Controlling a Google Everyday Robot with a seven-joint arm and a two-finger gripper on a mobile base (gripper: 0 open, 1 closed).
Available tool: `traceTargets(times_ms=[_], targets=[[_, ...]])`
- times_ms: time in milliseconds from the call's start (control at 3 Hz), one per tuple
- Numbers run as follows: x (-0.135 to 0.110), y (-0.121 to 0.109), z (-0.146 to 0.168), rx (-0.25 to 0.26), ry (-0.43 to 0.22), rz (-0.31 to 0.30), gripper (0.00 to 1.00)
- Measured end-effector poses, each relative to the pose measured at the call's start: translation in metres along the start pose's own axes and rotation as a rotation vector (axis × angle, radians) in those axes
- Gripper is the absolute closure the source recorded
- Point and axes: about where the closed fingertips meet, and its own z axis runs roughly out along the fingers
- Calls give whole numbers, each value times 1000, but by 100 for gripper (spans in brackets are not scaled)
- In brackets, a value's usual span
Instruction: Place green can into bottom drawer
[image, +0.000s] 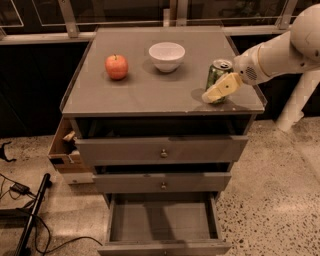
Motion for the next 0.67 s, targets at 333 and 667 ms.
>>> traceTargets(times_ms=[333,667], targets=[[-2,0,10,-27,-33,7,24],[-2,1,11,-28,-33,7,47]])
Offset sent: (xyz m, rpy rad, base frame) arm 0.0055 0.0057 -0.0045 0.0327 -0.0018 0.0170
